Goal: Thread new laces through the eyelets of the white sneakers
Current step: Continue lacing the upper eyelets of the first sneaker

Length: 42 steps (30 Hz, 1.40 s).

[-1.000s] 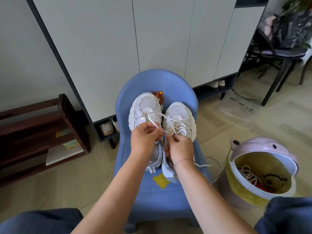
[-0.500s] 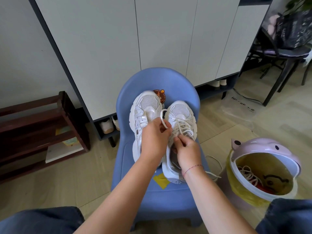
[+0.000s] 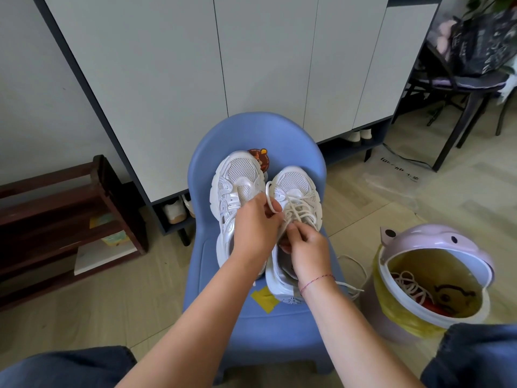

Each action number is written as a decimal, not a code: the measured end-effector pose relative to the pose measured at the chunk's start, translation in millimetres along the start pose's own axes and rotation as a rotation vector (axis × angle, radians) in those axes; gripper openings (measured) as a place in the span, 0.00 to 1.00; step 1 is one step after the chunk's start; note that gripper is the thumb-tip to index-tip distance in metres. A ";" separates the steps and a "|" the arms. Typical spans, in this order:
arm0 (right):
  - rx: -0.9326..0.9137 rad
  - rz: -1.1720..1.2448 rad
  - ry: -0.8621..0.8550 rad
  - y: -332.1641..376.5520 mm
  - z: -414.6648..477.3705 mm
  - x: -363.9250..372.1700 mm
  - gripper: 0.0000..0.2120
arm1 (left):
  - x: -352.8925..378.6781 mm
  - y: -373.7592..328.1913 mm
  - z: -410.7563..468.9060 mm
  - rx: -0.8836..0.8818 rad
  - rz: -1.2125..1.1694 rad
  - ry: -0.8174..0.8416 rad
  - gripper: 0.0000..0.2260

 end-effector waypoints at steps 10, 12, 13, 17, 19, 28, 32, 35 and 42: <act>0.105 0.174 -0.076 -2.1 0.7 -5.8 0.11 | -1.0 8.8 -2.2 -0.103 -0.105 0.009 0.03; 0.112 0.180 -0.075 -1.9 -0.1 -4.8 0.09 | -2.2 8.0 -2.4 -0.099 -0.116 -0.005 0.02; 0.115 0.184 -0.075 -1.8 -0.4 -4.9 0.10 | -2.9 7.3 -2.6 -0.097 -0.120 -0.011 0.02; 0.131 0.198 -0.075 -1.7 -1.2 -5.4 0.09 | -1.6 7.4 -2.8 -0.101 -0.138 -0.012 0.03; 0.132 0.208 -0.079 -1.2 -1.4 -5.2 0.10 | -1.3 6.1 -2.1 -0.073 -0.118 -0.008 0.04; 0.133 0.196 -0.108 -4.3 2.0 -6.9 0.11 | 3.1 4.3 -0.5 -0.044 -0.103 0.050 0.08; 0.116 0.171 -0.125 -6.1 2.6 -9.7 0.11 | 6.1 6.4 -7.4 -0.027 -0.124 0.080 0.11; 0.062 0.079 -0.158 -1.8 1.1 -13.8 0.12 | 4.8 5.2 -11.0 0.008 -0.102 0.042 0.11; -0.155 -0.241 -0.209 12.8 -18.3 -44.3 0.08 | 3.3 10.6 -12.2 0.006 -0.068 -0.027 0.15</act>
Point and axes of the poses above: each hand's wrist, its own z-axis towards the middle knuckle, its own x-axis out of the palm, y = z × x, the point moved 9 cm from there along z, towards the middle knuckle, and after that the axes turned 9 degrees about -y, right-handed, at the moved point
